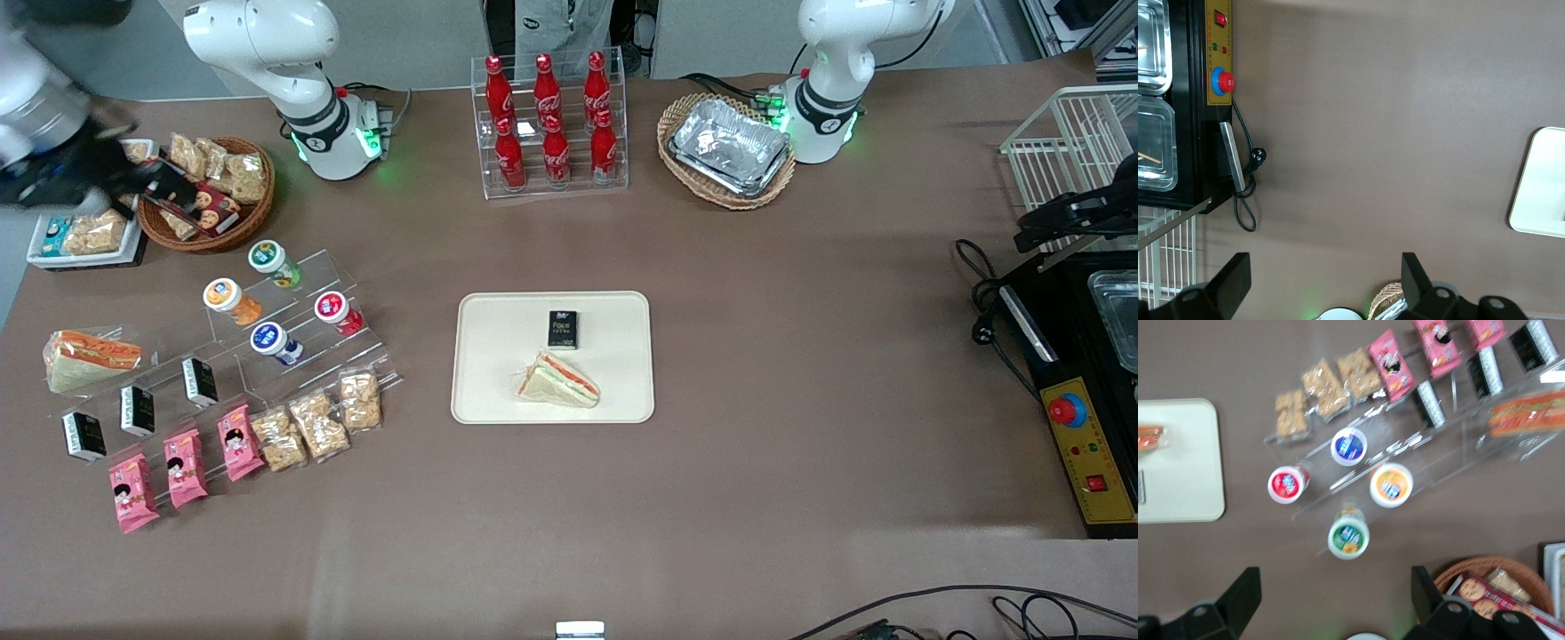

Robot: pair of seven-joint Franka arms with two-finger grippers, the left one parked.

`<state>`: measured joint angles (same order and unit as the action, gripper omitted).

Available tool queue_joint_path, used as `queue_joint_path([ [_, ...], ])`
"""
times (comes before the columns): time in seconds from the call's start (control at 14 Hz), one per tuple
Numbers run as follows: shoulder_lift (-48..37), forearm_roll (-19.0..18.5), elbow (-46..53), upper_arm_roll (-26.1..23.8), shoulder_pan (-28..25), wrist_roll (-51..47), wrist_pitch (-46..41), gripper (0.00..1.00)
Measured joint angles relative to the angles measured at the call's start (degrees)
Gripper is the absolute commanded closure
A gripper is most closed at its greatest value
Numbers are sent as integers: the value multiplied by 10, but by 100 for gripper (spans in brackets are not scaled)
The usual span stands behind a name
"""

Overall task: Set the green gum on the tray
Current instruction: 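Move the right gripper over the rack toward the green-capped bottle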

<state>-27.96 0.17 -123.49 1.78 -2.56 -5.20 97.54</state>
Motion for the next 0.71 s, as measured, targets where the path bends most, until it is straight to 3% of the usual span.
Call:
queue_joint_path([
  [0.21, -88, 0, -90, -1, -29, -28, 20, 0],
  [0.71, -94, 0, -143, 9, -26, -21, 73, 0],
])
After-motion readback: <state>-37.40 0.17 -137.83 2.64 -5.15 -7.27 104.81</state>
